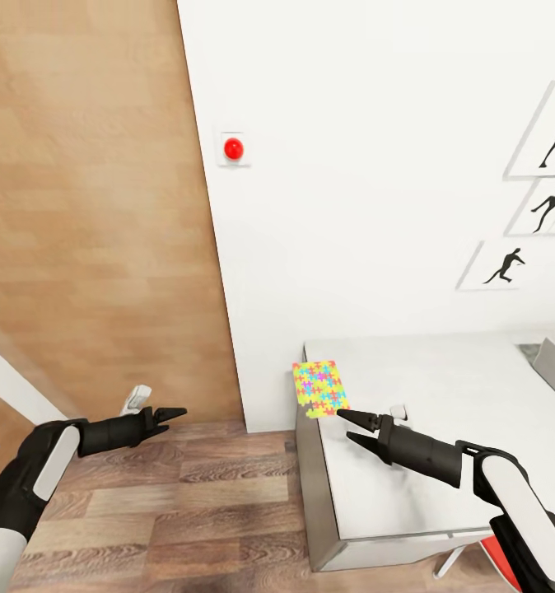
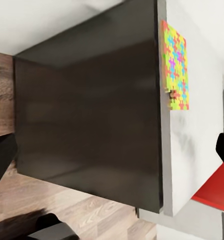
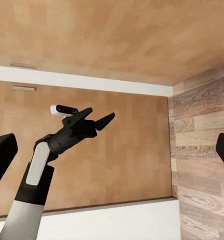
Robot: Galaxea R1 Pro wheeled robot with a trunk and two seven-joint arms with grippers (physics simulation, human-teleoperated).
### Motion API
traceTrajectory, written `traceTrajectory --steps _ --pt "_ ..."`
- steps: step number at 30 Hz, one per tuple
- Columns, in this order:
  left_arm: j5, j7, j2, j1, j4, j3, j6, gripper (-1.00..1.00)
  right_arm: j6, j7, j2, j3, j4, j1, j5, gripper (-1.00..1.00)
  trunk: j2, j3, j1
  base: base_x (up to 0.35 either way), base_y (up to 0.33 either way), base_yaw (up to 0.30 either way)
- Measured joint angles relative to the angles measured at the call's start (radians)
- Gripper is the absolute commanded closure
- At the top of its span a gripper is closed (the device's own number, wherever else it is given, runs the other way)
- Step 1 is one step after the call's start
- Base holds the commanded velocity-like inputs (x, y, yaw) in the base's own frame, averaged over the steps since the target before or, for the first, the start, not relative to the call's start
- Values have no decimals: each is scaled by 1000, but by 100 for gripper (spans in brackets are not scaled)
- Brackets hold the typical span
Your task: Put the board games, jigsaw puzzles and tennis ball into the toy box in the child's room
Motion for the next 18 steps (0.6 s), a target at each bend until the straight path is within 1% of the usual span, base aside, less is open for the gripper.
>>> traceTrajectory --steps 14,16,18 --pt "10 -13 0 0 3 4 -8 -100 0 -3 1 1 0 0 4 -100 0 0 0 0 0 0" --pt "10 -13 0 0 3 4 -9 -100 0 -5 3 1 1 0 13 -100 0 0 0 0 0 0" --pt "10 -13 0 0 2 4 -10 -100 -6 -5 4 -1 1 0 58 -100 0 0 0 0 0 0"
